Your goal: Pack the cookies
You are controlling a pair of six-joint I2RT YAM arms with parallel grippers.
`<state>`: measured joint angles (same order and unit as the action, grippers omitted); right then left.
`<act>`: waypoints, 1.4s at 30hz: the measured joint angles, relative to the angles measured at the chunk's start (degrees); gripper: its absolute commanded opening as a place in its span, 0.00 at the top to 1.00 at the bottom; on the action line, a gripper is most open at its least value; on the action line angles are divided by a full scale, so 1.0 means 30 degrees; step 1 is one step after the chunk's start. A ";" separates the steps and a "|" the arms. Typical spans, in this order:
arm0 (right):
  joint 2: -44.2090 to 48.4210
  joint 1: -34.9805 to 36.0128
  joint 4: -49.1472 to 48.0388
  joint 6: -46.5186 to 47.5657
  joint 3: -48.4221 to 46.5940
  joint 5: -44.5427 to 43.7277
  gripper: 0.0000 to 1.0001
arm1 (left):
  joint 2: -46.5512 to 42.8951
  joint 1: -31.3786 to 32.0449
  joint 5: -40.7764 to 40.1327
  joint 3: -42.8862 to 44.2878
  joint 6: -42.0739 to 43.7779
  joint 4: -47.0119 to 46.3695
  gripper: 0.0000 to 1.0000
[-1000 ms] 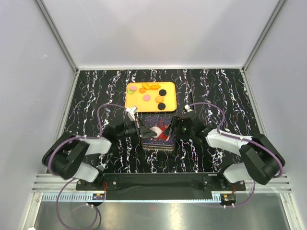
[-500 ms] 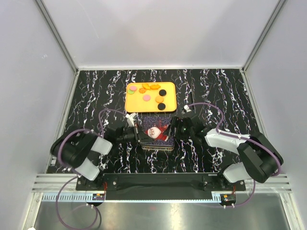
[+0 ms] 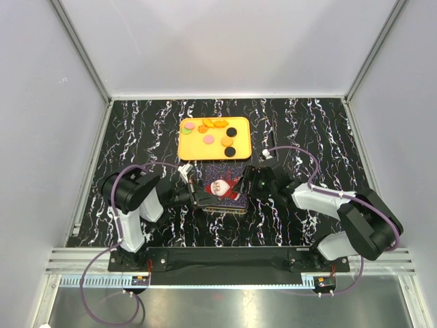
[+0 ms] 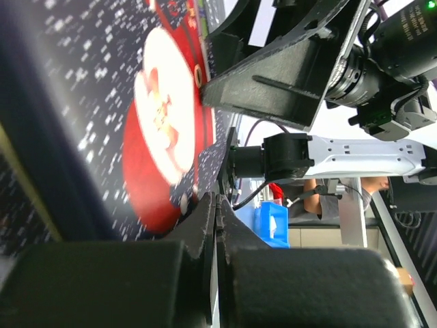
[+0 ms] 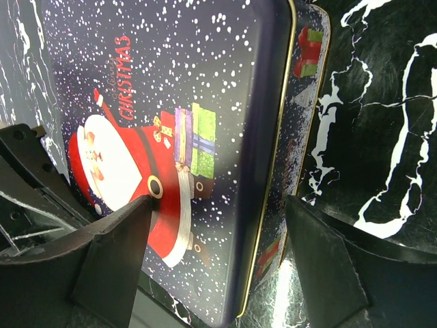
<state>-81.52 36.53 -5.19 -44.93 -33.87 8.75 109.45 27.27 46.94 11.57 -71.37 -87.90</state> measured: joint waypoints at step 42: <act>1.0644 -0.1195 1.2837 0.5005 -0.6113 -0.6725 0.00 | -2.1449 0.0087 -1.4032 1.1009 1.4003 3.9080 0.07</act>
<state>-49.58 32.95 33.32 -29.91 -52.21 -11.42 45.10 27.53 4.84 44.60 -29.36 29.34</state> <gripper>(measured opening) 0.994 0.930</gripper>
